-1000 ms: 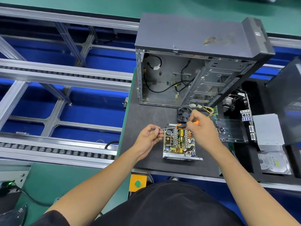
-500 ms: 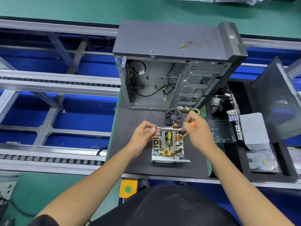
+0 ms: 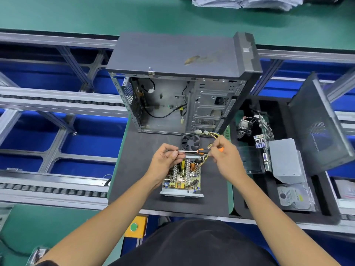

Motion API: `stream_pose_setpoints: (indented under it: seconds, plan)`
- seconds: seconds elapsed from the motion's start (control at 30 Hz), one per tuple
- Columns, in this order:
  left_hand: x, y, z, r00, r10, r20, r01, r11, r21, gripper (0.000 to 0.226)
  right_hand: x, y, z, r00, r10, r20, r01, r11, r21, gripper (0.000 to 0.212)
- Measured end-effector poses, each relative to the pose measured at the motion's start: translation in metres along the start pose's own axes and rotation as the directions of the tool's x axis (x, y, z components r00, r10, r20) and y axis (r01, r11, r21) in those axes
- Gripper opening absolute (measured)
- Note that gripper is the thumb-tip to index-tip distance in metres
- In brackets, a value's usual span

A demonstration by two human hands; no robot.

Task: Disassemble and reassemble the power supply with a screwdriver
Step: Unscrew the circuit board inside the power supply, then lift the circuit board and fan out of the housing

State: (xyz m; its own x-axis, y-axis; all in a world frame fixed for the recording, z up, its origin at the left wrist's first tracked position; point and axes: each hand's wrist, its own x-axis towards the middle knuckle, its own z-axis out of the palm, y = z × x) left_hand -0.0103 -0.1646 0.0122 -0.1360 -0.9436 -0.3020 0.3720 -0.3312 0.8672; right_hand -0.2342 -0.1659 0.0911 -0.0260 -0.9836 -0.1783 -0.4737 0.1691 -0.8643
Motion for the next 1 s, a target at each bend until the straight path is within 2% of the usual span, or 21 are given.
stream_pose_setpoints:
  seconds: [0.13,0.2,0.23,0.27,0.33,0.4,0.43,0.47,0.6,0.67,0.77,0.87,1.0]
  plan:
    - [0.004,0.002,0.011,0.999,-0.051,0.015,0.051,0.999,0.016,0.041,0.008,0.004,-0.016,1.0,0.021,-0.018,-0.019,0.997,0.07,0.006]
    - [0.01,0.004,0.016,0.997,-0.035,-0.068,0.045,0.988,0.147,0.035,0.01,0.007,-0.026,0.999,0.032,-0.033,-0.029,0.996,0.085,0.006]
    - [0.014,0.003,0.02,0.994,0.003,-0.108,0.027,0.962,0.272,0.026,0.011,0.009,-0.032,0.998,0.035,-0.042,-0.031,0.995,0.09,0.006]
    - [0.018,0.001,0.025,0.992,0.048,-0.118,0.006,0.907,0.422,0.019,0.011,0.012,-0.039,0.998,0.039,-0.05,-0.035,0.995,0.092,0.006]
    - [0.026,-0.01,0.038,0.995,0.083,-0.056,-0.023,0.728,0.685,0.017,0.013,0.018,-0.054,0.997,0.036,-0.064,-0.029,0.994,0.102,0.007]
    - [0.03,-0.024,0.054,0.998,0.037,-0.047,0.026,0.446,0.895,0.032,0.014,0.021,-0.07,0.994,0.02,-0.104,-0.007,0.992,0.124,0.01]
    - [0.03,-0.029,0.062,0.996,0.029,-0.08,0.067,0.314,0.947,0.04,0.015,0.021,-0.077,0.992,0.011,-0.127,0.006,0.991,0.133,0.013]
    - [0.03,-0.032,0.068,0.993,0.041,-0.11,0.097,0.233,0.968,0.046,0.015,0.022,-0.084,0.989,0.006,-0.146,0.015,0.99,0.14,0.017]
    - [0.035,-0.038,0.091,0.985,0.14,-0.103,0.094,0.069,0.993,0.054,0.016,0.028,-0.103,0.986,0.025,-0.167,-0.002,0.99,0.14,0.023]
    - [0.044,-0.038,0.103,0.985,0.124,-0.124,0.112,0.093,0.989,0.048,0.016,0.032,-0.11,0.986,0.035,-0.164,-0.014,0.992,0.128,0.018]
    - [0.052,-0.039,0.107,0.987,0.092,-0.134,0.106,0.266,0.958,0.03,0.014,0.035,-0.115,0.987,0.058,-0.147,-0.039,0.99,0.134,0.008]
    - [0.052,-0.04,0.095,0.993,0.084,-0.083,0.048,0.354,0.934,0.042,0.012,0.038,-0.118,0.987,0.083,-0.141,-0.072,0.994,0.082,0.004]
    - [0.043,-0.039,0.085,0.984,0.171,-0.046,-0.043,0.482,0.875,0.047,0.012,0.043,-0.119,0.988,0.095,-0.126,-0.085,0.993,0.076,0.005]
